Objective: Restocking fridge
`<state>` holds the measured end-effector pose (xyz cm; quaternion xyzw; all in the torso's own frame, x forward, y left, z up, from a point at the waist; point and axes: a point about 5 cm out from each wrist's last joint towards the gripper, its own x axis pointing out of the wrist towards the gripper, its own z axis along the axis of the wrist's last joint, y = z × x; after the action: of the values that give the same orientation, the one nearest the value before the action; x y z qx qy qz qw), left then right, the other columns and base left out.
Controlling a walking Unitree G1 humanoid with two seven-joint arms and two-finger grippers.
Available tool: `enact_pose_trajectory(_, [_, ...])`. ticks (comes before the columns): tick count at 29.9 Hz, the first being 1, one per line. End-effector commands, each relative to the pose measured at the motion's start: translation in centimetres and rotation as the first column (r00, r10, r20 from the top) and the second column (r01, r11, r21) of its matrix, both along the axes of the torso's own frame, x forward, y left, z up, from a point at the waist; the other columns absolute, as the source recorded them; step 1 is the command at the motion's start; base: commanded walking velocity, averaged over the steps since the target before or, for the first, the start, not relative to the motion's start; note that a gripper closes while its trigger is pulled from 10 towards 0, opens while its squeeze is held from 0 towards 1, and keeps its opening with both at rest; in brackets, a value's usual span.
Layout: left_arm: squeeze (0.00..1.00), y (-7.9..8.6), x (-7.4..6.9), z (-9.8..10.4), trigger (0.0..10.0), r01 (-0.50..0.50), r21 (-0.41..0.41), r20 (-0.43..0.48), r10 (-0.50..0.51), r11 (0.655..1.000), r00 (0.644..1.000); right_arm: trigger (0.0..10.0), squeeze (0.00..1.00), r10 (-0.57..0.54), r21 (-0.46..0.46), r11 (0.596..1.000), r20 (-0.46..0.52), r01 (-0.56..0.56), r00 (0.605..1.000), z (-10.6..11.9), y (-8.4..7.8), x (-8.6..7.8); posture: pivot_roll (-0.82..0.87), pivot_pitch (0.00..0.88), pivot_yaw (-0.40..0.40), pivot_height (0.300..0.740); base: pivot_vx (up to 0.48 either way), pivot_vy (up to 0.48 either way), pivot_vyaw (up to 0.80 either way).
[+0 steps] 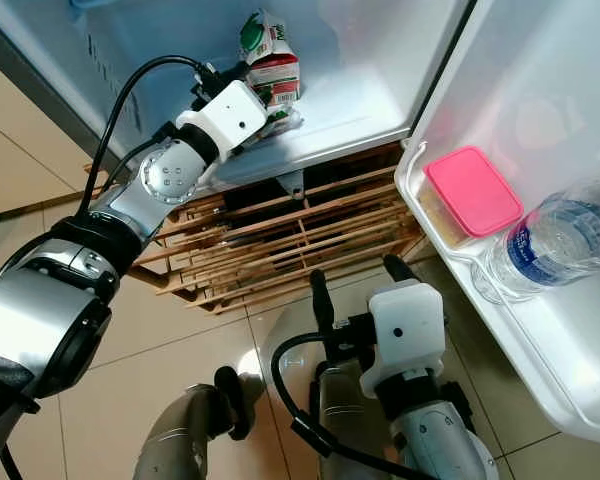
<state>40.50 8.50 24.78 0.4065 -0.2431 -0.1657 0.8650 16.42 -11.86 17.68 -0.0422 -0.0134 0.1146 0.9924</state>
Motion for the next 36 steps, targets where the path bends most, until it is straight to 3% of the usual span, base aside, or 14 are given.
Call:
enact_pose_trajectory(1, [1.0,0.0,0.1,0.9,10.0,0.003,0.003,0.028,-0.003,1.0,1.0,10.0,0.03,-0.002,0.005,1.0,-0.022,0.003,1.0,-0.4,-0.1,-0.1,-0.36,0.37,0.027,0.717,0.0,0.0,0.0])
enact_pose_trajectory(6, [1.0,0.8,0.6,1.6,10.0,-0.015,-0.181,-0.097,-0.002,0.983,0.995,10.0,0.02,0.0,0.004,1.0,-0.02,0.0,1.0,-0.5,0.0,0.2,-0.35,0.36,0.029,0.717,0.0,0.0,0.0])
enact_pose_trajectory(8, [1.0,0.9,0.7,1.6,10.0,-0.019,-0.209,-0.117,-0.006,0.978,0.993,10.0,0.02,0.001,0.004,1.0,-0.018,-0.001,1.0,-0.5,0.0,0.3,-0.34,0.357,0.031,0.717,0.0,0.0,0.0])
enact_pose_trajectory(9, [0.0,0.9,0.8,1.5,10.0,-0.022,-0.278,-0.17,-0.027,0.96,0.985,10.0,0.03,0.0,0.006,1.0,-0.016,0.0,1.0,-0.5,0.1,0.4,-0.33,0.35,0.034,0.717,0.0,0.0,0.0])
enact_pose_trajectory(12, [0.0,0.7,0.9,0.9,10.0,-0.004,-0.492,-0.294,-0.161,0.871,0.942,10.0,0.03,-0.009,0.025,1.0,-0.008,0.009,1.0,-0.7,0.1,1.3,-0.3,0.322,0.045,0.717,0.0,0.0,0.0])
enact_pose_trajectory(15, [0.0,-0.5,0.2,-0.4,10.0,0.05,-0.593,-0.33,-0.299,0.804,0.895,10.0,0.02,-0.01,0.036,0.999,0.005,0.01,1.0,-0.9,0.2,2.1,-0.27,0.288,0.057,0.717,0.0,0.0,0.0])
enact_pose_trajectory(18, [0.0,-2.0,-1.3,-2.0,10.0,0.122,-0.584,-0.328,-0.371,0.802,0.869,10.0,0.02,-0.01,0.042,0.999,0.012,0.009,1.0,-1.1,0.3,2.8,-0.25,0.262,0.061,0.717,0.0,0.0,0.0])
enact_pose_trajectory(19, [0.0,-3.2,-2.9,-3.6,10.0,0.153,-0.594,-0.346,-0.422,0.79,0.838,10.0,0.02,-0.009,0.047,0.999,0.025,0.008,1.0,-1.3,0.4,3.4,-0.23,0.227,0.063,0.717,0.0,0.0,0.0])
enact_pose_trajectory(23, [0.0,-3.6,-3.8,-4.8,10.0,0.134,-0.622,-0.38,-0.448,0.771,0.809,10.0,0.03,-0.005,0.05,0.999,0.038,0.003,0.999,-1.5,0.6,4.3,-0.21,0.196,0.064,0.717,0.0,0.0,0.0])
enact_pose_trajectory(28, [0.0,-1.6,-4.6,-4.6,10.0,0.041,-0.69,-0.363,-0.395,0.723,0.844,10.0,0.02,-0.013,0.058,0.998,0.06,0.009,0.998,-2.0,0.3,6.2,-0.17,0.112,0.068,0.717,0.0,0.0,0.0])
enact_pose_trajectory(31, [0.0,0.3,-5.3,-3.6,10.0,-0.008,-0.725,-0.321,-0.327,0.689,0.889,10.0,0.03,-0.031,0.067,0.997,0.07,0.026,0.997,-2.2,0.0,7.0,-0.14,0.07,0.064,0.717,0.0,0.0,0.0])
enact_pose_trajectory(33, [0.0,2.6,-6.3,-3.1,10.0,-0.05,-0.744,-0.283,-0.246,0.666,0.927,10.0,0.03,-0.059,0.086,0.995,0.06,0.053,0.996,-3.0,-0.5,7.6,-0.12,0.038,0.058,0.717,0.0,0.0,0.0])
enact_pose_trajectory(35, [0.0,3.6,-7.1,-4.1,10.0,-0.108,-0.739,-0.318,-0.203,0.664,0.926,10.0,0.02,-0.094,0.087,0.992,0.033,0.091,0.995,-4.0,-1.3,8.2,-0.12,0.007,0.026,0.717,0.0,0.0,0.0])
enact_pose_trajectory(36, [0.0,4.2,-8.0,-6.1,10.0,-0.172,-0.712,-0.37,-0.156,0.681,0.916,10.0,0.03,-0.138,0.1,0.986,0.003,0.137,0.99,-4.5,-2.3,8.5,-0.12,0.0,0.007,0.717,0.0,0.0,0.0])
